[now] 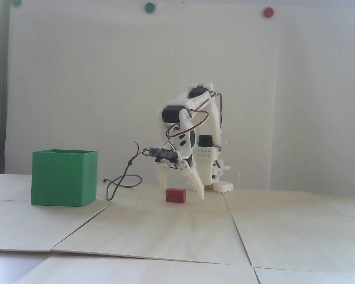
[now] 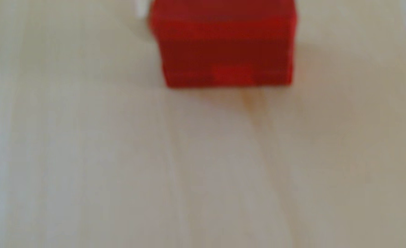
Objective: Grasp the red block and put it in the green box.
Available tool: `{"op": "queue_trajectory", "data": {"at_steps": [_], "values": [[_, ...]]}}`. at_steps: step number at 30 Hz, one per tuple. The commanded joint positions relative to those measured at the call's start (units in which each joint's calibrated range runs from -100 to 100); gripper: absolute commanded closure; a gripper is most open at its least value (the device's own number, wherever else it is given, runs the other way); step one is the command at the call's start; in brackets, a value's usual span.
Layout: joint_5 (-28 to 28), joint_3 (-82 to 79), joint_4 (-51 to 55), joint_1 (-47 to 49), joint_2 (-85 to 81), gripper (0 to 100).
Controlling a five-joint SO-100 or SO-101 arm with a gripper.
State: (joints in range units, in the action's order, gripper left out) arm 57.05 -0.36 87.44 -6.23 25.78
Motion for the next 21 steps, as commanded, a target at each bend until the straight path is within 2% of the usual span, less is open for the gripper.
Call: {"op": "queue_trajectory", "data": {"at_steps": [1,5,9,18,21], "values": [[-0.1,0.2,-1.8,-0.2,-4.5,75],[-0.2,0.2,-1.8,-0.2,-4.5,89],[-0.2,0.2,-1.8,-0.2,-4.5,97],[-0.4,1.0,-1.8,-1.4,-5.3,98],[-4.6,5.9,-2.7,-1.7,-5.4,98]]}}
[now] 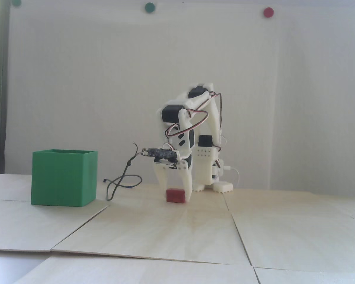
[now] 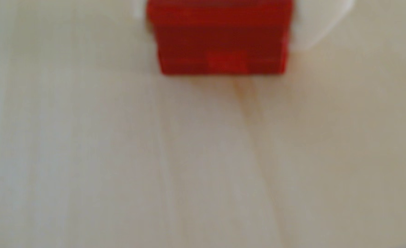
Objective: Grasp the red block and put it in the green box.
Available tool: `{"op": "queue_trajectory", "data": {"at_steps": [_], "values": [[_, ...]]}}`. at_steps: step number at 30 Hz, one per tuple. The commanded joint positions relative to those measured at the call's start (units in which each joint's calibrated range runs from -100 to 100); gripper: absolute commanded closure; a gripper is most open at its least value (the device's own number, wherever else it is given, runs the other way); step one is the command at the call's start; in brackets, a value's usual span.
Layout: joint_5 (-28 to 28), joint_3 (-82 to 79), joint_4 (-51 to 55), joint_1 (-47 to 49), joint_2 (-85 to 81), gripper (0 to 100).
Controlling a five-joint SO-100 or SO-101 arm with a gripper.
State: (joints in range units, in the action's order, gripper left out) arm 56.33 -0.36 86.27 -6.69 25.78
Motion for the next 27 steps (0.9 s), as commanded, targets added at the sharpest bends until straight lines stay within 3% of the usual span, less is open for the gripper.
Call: {"op": "queue_trajectory", "data": {"at_steps": [1,6,10,14,20,27], "values": [[-6.9,10.6,-1.5,-1.6,-5.7,98],[-18.6,32.9,1.3,-4.3,-5.8,98],[-24.6,50.5,12.4,-6.8,-5.8,98],[-32.5,57.1,13.1,-13.1,-7.3,98],[-33.4,57.0,11.0,-21.1,-7.6,98],[-33.4,47.2,-0.4,-27.4,-8.5,98]]}}
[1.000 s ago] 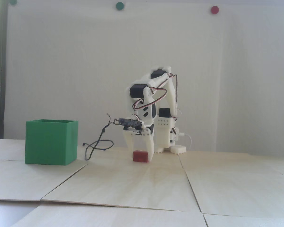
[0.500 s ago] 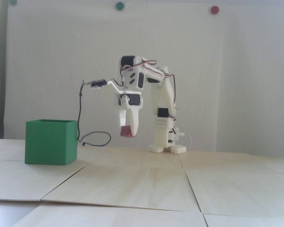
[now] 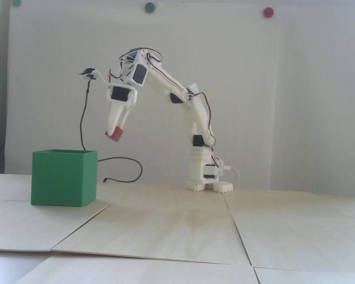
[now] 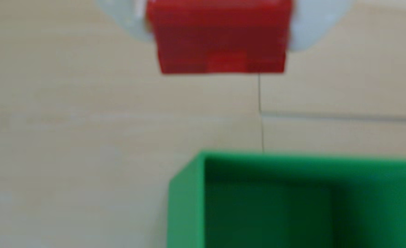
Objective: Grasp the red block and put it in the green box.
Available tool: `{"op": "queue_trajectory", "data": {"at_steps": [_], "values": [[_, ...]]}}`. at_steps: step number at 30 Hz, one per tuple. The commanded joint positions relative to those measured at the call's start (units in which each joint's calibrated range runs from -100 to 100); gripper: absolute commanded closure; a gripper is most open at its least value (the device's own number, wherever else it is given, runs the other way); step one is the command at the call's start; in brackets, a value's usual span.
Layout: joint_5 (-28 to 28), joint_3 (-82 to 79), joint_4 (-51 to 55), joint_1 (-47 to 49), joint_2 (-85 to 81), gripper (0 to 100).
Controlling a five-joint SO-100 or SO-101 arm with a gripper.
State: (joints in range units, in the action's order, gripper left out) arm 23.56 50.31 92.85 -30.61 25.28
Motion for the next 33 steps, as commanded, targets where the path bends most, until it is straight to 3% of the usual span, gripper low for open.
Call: {"op": "queue_trajectory", "data": {"at_steps": [1,11,15,26,33], "values": [[-0.6,-6.6,-9.0,-3.6,-8.0,97],[-0.6,-29.4,-27.4,-1.4,-12.7,98],[-0.7,-29.2,-27.7,-0.3,-14.7,97],[-3.0,-2.3,-8.3,-0.1,-14.8,98],[-3.0,1.8,-4.1,-0.2,-15.5,98]]}}
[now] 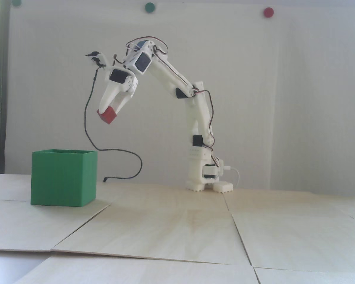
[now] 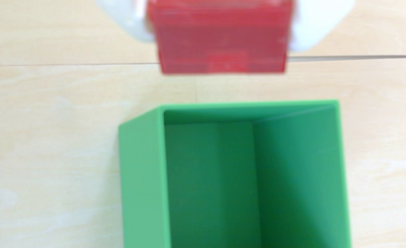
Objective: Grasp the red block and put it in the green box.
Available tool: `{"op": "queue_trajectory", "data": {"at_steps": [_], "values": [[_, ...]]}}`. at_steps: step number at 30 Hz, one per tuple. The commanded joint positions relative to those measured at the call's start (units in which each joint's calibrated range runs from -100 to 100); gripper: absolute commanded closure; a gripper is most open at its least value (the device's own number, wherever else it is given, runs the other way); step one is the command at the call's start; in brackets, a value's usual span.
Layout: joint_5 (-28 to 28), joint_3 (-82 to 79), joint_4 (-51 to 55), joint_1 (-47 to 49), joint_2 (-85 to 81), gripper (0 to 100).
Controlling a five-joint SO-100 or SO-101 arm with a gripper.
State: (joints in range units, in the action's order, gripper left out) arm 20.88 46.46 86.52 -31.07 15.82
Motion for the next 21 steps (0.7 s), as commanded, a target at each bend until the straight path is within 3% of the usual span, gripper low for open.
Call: {"op": "queue_trajectory", "data": {"at_steps": [1,7,15,21], "values": [[-0.3,5.6,2.6,0.2,-6.1,98],[-0.3,-1.3,1.1,-0.3,-8.4,98],[-0.3,-27.8,-12.2,-0.4,-22.2,98],[-0.1,-35.1,-17.6,-0.5,-23.6,98]]}}
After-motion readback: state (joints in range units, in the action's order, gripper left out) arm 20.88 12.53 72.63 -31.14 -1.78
